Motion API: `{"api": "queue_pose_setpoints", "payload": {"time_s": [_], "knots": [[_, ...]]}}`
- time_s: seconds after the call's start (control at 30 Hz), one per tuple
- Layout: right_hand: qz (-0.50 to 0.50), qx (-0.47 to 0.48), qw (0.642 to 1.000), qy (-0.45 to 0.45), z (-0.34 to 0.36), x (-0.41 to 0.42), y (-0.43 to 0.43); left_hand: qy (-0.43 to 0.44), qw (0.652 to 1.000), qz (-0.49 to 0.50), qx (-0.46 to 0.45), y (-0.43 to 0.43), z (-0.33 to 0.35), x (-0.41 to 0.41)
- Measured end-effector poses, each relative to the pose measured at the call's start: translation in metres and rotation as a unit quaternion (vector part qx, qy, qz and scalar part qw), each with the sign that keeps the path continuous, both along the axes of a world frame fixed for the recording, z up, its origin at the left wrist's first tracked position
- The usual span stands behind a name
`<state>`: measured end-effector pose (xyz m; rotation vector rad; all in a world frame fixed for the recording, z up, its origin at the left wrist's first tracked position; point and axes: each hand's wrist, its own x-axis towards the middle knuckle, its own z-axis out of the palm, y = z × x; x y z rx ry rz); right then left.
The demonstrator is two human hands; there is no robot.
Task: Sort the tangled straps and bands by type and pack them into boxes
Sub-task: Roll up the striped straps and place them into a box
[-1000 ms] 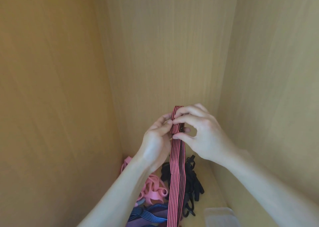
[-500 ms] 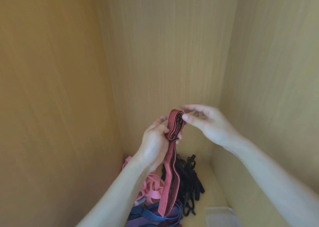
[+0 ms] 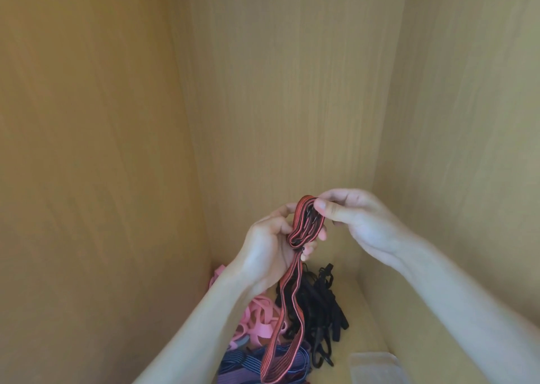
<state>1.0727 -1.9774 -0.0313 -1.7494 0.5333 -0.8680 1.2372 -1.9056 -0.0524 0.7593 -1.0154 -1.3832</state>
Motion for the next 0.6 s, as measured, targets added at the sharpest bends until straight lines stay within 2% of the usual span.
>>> {"api": "queue_pose_setpoints", "payload": {"time_s": [0.13,0.33,0.47,0.6], "knots": [[0.003,0.011,1.000,0.019,0.002,-0.004,-0.002,-0.022,1.000,0.012,-0.008,-0.002,-0.002,0.000],[0.014,-0.031,0.999,0.028,0.002,-0.002,-0.003,-0.030,0.999,0.017,-0.010,-0.002,-0.006,-0.001],[-0.035,-0.049,0.998,0.008,0.006,-0.003,-0.005,-0.070,0.996,-0.050,0.003,0.001,-0.006,0.004],[-0.021,-0.033,0.999,-0.005,0.008,-0.002,-0.003,-0.077,0.991,-0.110,0.024,0.003,-0.013,0.007]]}}
